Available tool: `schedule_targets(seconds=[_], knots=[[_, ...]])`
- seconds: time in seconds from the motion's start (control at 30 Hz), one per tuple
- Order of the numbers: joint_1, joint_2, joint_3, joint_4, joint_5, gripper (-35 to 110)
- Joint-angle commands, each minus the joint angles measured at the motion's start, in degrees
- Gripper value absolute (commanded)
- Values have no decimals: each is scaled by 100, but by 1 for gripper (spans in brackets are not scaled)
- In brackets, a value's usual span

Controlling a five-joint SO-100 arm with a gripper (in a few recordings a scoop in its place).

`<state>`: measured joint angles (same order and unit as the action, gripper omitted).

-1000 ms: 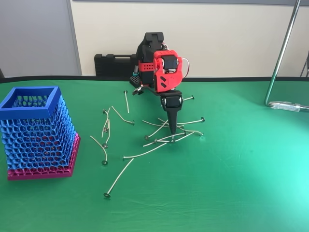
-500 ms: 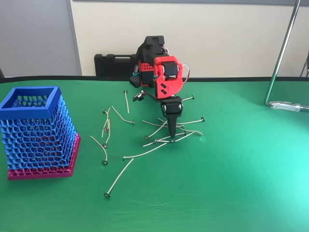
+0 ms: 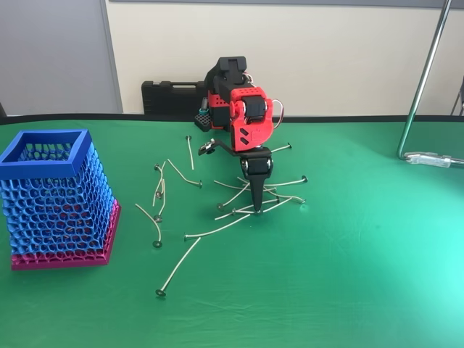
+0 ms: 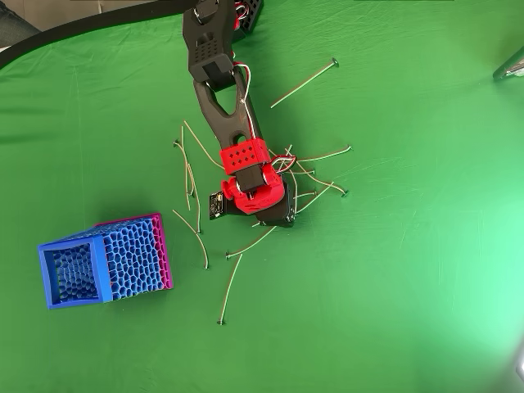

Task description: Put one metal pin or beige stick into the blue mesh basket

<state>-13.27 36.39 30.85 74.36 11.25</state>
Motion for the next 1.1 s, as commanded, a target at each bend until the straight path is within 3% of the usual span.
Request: schedule_targets(seconds=[0.0, 1.07], knots=[[44, 18, -246, 26, -53, 14], [53, -88, -378, 123, -281, 0]])
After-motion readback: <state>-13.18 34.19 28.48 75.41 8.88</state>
